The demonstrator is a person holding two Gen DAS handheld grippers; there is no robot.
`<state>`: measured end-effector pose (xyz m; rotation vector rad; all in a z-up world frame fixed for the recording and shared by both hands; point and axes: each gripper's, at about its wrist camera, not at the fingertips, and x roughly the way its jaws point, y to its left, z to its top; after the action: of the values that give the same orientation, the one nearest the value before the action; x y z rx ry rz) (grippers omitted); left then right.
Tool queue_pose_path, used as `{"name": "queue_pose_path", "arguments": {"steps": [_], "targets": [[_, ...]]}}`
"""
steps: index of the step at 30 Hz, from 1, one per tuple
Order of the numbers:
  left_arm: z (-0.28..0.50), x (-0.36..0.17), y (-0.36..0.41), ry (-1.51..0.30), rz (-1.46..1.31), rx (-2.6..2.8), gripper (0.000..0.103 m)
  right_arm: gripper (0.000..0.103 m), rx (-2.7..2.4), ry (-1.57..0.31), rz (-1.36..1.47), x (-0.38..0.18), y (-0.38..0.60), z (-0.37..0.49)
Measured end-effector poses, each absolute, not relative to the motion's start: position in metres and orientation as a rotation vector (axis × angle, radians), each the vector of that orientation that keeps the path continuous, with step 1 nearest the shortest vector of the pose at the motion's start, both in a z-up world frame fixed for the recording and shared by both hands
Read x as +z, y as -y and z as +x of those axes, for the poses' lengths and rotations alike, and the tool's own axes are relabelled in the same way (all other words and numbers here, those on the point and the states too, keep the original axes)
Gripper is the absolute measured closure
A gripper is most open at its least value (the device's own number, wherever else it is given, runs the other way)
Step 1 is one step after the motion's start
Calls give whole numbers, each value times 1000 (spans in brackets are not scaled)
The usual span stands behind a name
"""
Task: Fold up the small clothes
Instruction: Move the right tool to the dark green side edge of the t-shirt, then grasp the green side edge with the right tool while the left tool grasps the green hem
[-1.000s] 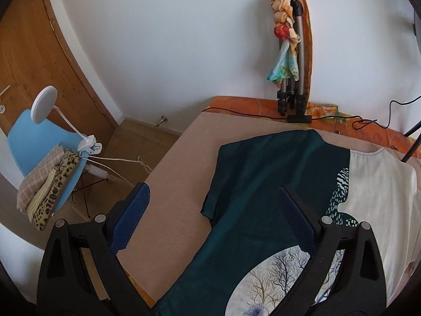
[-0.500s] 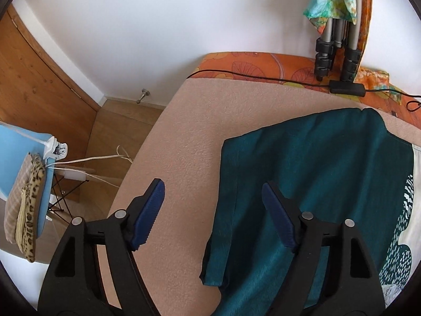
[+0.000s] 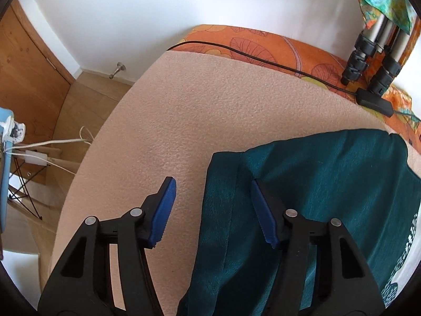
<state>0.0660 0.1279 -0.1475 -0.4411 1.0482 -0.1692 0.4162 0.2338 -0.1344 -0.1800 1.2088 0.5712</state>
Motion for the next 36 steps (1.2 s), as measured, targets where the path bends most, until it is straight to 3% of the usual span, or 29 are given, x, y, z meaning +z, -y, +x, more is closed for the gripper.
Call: {"name": "queue_pose_path", "arguments": {"steps": [1, 4, 6, 7, 16, 24, 25, 28, 36], "targets": [[66, -148, -128, -1048, -449, -175, 95, 47, 565, -1201, -211, -135, -236, 416], [65, -149, -128, -1042, -461, -186, 99, 66, 539, -1176, -326, -134, -239, 413], [65, -148, -129, -1030, -476, -195, 100, 92, 537, -1169, -369, -132, -237, 414], [65, -147, -129, -1023, -483, -200, 101, 95, 537, -1171, -375, -131, -235, 416], [63, -142, -132, -982, -530, -231, 103, 100, 539, -1111, -260, -93, -192, 429], [54, -130, -128, -919, -379, -139, 103, 100, 517, -1073, -226, -66, -166, 429], [54, -132, -130, -926, -379, -139, 99, 100, 518, -1070, -223, -63, -163, 428], [60, -141, -134, -984, -380, -82, 70, 100, 521, -1054, -244, -60, -164, 423], [69, -145, -111, -1007, -251, -89, 70, 100, 505, -1036, -202, -42, -147, 426]]}}
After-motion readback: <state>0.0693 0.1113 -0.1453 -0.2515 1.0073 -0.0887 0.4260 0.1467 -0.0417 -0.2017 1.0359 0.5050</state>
